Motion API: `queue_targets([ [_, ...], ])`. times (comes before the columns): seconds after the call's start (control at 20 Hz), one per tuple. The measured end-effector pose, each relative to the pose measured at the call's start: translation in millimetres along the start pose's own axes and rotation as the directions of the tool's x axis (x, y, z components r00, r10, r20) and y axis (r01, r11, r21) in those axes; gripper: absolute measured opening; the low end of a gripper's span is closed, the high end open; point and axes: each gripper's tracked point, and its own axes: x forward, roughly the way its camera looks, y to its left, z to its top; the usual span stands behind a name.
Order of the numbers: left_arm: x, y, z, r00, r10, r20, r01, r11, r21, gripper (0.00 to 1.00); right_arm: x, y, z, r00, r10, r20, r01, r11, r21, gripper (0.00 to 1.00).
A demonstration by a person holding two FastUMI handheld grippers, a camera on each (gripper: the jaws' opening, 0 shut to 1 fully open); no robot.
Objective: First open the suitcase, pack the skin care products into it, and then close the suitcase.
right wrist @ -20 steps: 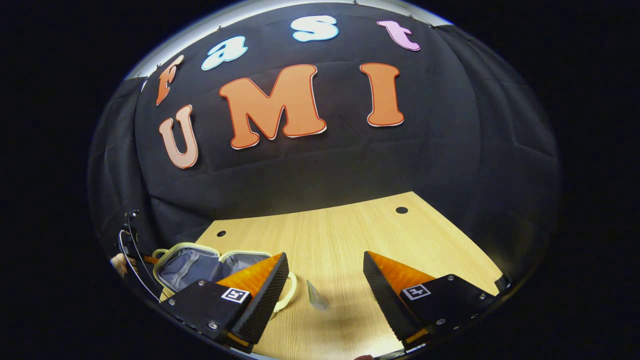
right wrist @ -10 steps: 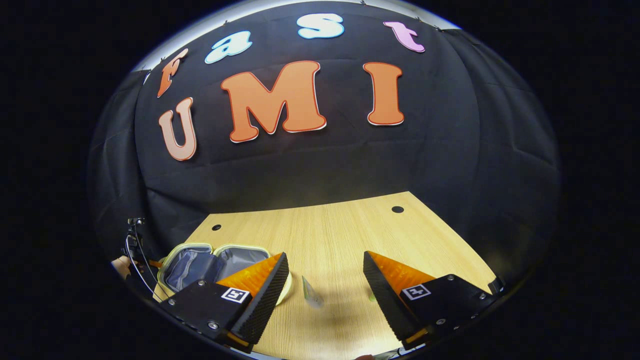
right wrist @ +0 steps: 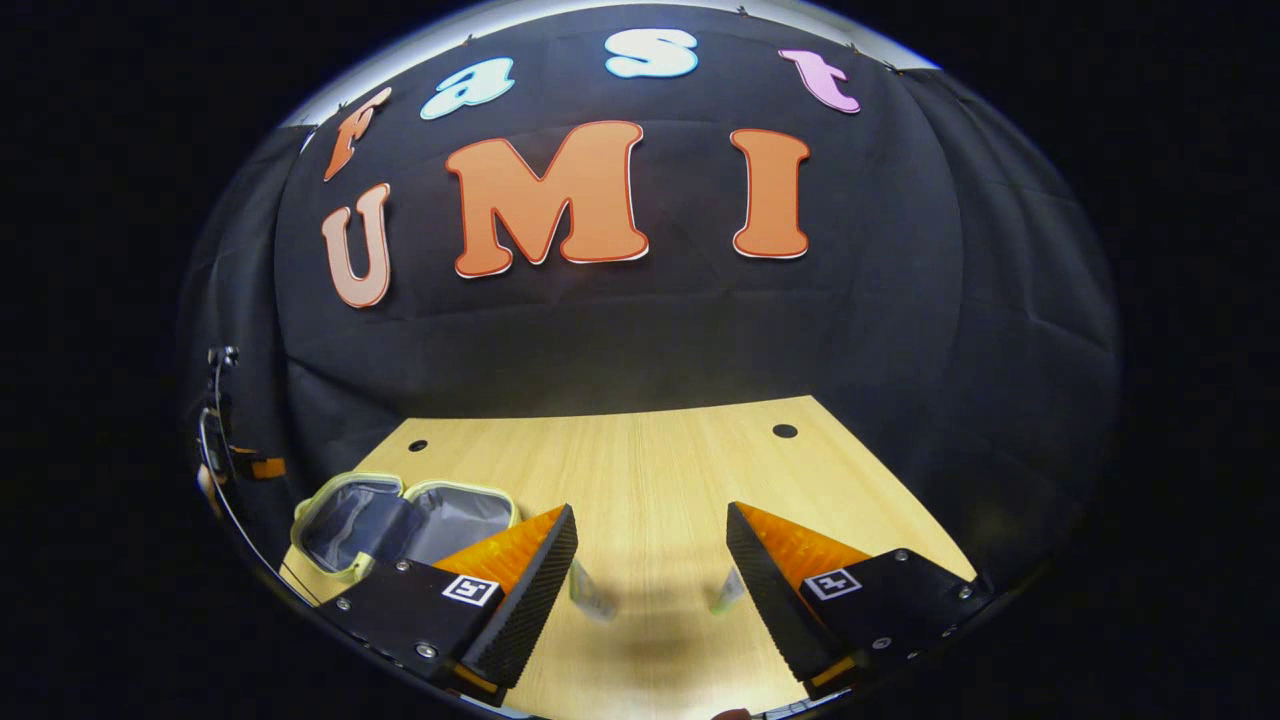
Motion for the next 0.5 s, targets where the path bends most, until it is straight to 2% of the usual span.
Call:
queue_targets([
  [0.2, -63, -69, 29, 0.991, -0.097, 0.095, 0.095, 0.995, 0.020, 0.99, 6, -17, -11, 1.000, 0.018, -0.011, -0.018, 1.000, 0.000, 0.95],
  [0.35, -93, -159, 42, 0.967, -0.199, 0.157, 0.194, 0.980, 0.044, 0.99, 8, -36, -19, 0.999, 0.029, -0.024, -0.029, 1.000, 0.005, 0.95],
  [0.5, -117, -236, 51, 0.944, -0.257, 0.205, 0.249, 0.966, 0.066, 0.98, 12, -55, -24, 0.999, 0.036, -0.025, -0.035, 0.999, 0.016, 0.95],
])
